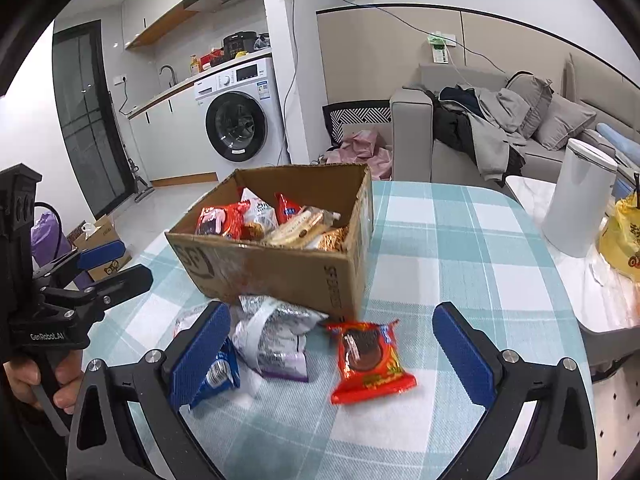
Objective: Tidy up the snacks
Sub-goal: 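Move both grippers back toward the blue and white packs on the table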
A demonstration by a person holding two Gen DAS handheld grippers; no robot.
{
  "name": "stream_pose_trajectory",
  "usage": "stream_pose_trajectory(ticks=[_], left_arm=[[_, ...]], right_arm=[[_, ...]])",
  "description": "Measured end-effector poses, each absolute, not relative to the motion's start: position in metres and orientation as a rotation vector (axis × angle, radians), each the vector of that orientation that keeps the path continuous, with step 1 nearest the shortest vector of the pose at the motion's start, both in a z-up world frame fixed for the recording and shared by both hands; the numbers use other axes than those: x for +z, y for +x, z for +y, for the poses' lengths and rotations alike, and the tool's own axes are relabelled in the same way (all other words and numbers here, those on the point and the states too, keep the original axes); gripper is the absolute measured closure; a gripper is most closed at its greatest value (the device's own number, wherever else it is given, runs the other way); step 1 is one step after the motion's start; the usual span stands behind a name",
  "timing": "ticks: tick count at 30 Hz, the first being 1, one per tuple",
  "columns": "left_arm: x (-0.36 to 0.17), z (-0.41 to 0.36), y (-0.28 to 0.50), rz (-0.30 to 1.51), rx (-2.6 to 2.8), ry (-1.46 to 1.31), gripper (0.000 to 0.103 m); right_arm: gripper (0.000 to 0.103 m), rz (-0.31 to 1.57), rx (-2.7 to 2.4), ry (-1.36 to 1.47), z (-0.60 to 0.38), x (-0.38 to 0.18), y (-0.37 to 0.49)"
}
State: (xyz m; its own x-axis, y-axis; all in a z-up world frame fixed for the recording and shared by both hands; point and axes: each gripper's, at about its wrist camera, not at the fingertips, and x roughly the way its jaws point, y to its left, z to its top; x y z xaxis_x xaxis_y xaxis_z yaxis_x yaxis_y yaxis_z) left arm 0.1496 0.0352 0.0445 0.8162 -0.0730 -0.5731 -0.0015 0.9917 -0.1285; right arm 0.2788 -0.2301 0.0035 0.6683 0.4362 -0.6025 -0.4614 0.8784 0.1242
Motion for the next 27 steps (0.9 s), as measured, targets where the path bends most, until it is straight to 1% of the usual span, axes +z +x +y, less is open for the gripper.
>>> stream_pose_trajectory(ticks=[6,12,27], left_arm=[[0.031,0.033,0.133,0.620,-0.035,-0.123,0.001],[0.020,0.033,0.125,0.629,-0.024,-0.112,0.001],[-0.002,0.024,0.129,0.666,-0.033,-0.083,0.001]], right_arm=[[0.000,0.659,0.482,-0.048,-0.240,-0.003,0.275],[0.000,0.697,0.512,0.006,-0.249,-0.013,0.279],[0.000,0.771,0.452,-0.051,-0.246,-0.034,0.288]])
